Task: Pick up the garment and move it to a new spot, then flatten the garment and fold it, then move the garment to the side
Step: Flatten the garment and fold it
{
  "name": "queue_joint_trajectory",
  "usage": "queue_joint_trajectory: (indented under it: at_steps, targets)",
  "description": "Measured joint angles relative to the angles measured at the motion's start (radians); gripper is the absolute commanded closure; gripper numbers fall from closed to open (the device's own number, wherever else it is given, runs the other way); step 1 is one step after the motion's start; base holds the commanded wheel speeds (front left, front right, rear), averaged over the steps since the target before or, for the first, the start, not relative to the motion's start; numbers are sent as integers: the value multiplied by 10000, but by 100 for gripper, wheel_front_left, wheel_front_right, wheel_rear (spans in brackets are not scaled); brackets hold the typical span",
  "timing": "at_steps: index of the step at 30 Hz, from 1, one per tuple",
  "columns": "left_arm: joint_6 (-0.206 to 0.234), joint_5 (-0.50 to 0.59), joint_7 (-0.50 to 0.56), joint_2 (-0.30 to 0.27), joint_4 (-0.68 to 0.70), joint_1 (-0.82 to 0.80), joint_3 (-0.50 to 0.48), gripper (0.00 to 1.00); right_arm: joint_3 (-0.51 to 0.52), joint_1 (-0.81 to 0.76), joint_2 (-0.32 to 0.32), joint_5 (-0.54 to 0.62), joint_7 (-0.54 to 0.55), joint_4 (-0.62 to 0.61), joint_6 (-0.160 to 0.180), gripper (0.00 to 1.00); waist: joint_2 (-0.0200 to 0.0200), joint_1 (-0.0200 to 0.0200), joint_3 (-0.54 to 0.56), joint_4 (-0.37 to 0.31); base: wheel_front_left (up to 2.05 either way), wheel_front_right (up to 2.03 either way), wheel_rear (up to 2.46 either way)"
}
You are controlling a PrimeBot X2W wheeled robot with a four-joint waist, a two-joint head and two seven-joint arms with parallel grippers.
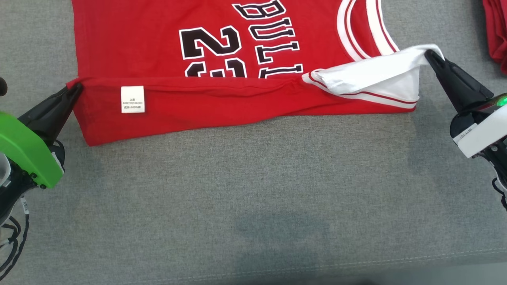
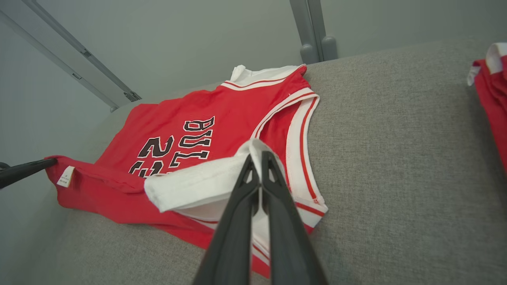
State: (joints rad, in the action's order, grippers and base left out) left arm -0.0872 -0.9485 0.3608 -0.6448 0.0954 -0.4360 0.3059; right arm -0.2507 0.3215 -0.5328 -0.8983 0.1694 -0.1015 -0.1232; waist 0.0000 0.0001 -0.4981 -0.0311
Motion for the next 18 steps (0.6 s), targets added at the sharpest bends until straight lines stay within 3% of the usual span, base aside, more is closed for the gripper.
queue_joint_trajectory:
  at_steps: [18]
  targets:
    - [169,176,259,357,-656,-1342,245,100,-453,2034,347,556,134,972,0,100,0,0,-1127,44,0,0,0]
